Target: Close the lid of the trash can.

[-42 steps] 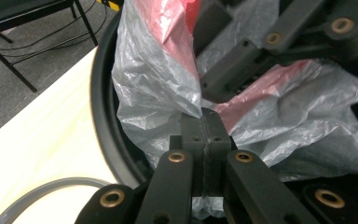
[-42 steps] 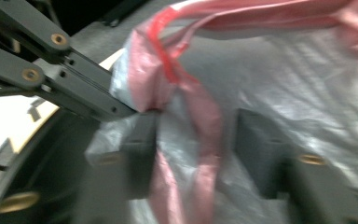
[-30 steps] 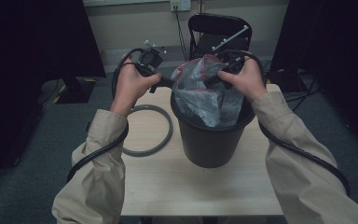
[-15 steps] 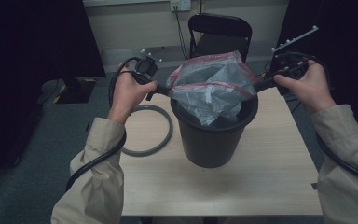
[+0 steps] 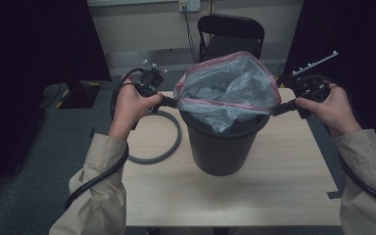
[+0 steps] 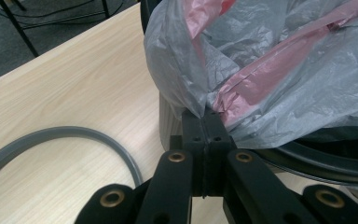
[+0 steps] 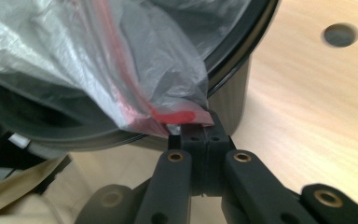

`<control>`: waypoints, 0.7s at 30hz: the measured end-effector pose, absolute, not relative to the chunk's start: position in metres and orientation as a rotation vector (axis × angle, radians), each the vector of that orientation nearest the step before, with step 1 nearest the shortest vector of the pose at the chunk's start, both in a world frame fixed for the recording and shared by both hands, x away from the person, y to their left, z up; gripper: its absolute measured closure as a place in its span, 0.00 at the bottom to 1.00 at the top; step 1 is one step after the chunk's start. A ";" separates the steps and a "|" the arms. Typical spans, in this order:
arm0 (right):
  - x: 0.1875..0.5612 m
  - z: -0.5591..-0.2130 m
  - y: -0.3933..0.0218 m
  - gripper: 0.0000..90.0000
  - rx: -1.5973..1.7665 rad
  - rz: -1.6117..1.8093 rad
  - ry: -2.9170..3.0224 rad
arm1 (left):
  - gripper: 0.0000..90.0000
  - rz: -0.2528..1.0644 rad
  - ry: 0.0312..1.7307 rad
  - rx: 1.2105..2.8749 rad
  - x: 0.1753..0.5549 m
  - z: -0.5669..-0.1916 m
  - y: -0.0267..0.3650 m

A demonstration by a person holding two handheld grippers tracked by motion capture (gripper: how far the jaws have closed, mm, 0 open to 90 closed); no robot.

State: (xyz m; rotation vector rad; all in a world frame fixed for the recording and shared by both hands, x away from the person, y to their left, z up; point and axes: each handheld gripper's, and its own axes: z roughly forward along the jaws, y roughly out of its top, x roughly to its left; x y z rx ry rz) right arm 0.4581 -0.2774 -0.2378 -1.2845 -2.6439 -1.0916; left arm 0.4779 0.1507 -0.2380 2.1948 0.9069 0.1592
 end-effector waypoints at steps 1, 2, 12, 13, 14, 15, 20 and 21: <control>0.460 -0.238 -0.278 1.00 -1.291 -1.101 -2.643 | 1.00 0.159 0.902 2.195 0.479 -0.238 0.151; 0.461 -0.238 -0.278 1.00 -1.295 -1.108 -2.640 | 1.00 0.166 0.905 2.188 0.479 -0.239 0.150; 0.493 -0.243 -0.279 1.00 -1.428 -1.185 -2.601 | 1.00 0.207 0.920 2.153 0.494 -0.241 0.148; 0.492 -0.243 -0.280 1.00 -1.419 -1.179 -2.593 | 1.00 0.206 0.917 2.154 0.493 -0.241 0.149; 0.491 -0.244 -0.282 1.00 -1.408 -1.179 -2.583 | 1.00 0.195 0.908 2.153 0.491 -0.241 0.150; 0.488 -0.245 -0.284 1.00 -1.389 -1.171 -2.573 | 1.00 0.186 0.902 2.148 0.489 -0.241 0.151; 0.473 -0.250 -0.296 1.00 -1.339 -1.161 -2.546 | 1.00 0.172 0.872 2.146 0.477 -0.240 0.152; 0.470 -0.251 -0.298 1.00 -1.329 -1.156 -2.540 | 1.00 0.171 0.867 2.143 0.473 -0.239 0.151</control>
